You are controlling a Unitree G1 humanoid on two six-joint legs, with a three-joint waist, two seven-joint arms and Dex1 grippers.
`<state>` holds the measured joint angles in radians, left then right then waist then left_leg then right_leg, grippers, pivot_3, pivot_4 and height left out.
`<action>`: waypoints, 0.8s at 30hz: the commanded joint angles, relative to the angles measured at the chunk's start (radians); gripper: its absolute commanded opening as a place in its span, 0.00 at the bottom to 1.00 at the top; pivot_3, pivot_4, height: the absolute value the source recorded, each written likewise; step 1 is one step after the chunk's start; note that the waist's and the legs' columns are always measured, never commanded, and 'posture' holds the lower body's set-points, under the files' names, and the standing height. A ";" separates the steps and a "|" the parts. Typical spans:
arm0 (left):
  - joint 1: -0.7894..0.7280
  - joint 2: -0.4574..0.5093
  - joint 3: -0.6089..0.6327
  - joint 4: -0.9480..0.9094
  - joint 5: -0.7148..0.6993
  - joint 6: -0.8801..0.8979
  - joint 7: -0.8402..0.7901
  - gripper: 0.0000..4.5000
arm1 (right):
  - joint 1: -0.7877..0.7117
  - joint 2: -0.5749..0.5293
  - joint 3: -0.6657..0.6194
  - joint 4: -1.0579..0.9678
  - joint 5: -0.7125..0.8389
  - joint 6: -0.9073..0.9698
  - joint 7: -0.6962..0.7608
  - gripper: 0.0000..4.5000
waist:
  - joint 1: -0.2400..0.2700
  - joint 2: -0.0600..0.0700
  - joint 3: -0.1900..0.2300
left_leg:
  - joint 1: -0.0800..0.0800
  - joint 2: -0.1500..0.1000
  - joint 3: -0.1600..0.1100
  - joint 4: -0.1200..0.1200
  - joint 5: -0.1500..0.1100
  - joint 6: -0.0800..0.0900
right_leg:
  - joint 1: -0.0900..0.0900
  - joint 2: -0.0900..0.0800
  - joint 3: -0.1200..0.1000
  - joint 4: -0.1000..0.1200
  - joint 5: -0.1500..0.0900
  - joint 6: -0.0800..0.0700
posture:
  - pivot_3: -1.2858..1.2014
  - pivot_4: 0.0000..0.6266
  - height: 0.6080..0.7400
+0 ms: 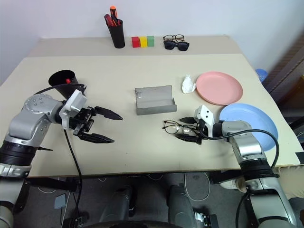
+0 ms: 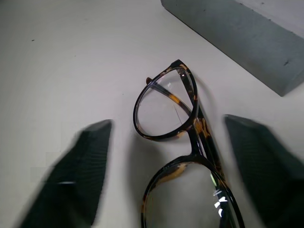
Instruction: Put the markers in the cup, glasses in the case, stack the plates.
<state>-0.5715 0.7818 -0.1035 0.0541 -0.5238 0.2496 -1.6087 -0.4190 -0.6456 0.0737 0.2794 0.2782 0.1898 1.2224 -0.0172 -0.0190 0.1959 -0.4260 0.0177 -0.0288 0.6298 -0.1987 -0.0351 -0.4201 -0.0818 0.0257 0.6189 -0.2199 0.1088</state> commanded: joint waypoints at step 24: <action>0.101 0.012 0.078 -0.049 -0.020 -0.006 0.047 0.86 | -0.267 0.034 -0.044 -0.067 0.086 -0.003 0.012 0.00 | -0.022 0.000 0.000 | 0.001 0.001 0.000 -0.001 0.000 0.000 | -0.002 0.000 0.000 0.001 0.001 -0.001 | 0.52 0.24 1.00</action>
<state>-0.4738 0.7812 -0.0570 0.0491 -0.5230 0.2361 -1.5678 -0.6482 -0.6265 0.0279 0.1857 0.3799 0.2391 1.2289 -0.0391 -0.0192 0.1956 -0.4252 0.0186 -0.0286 0.6290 -0.1987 -0.0351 -0.4218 -0.0814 0.0256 0.6205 -0.2193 0.1079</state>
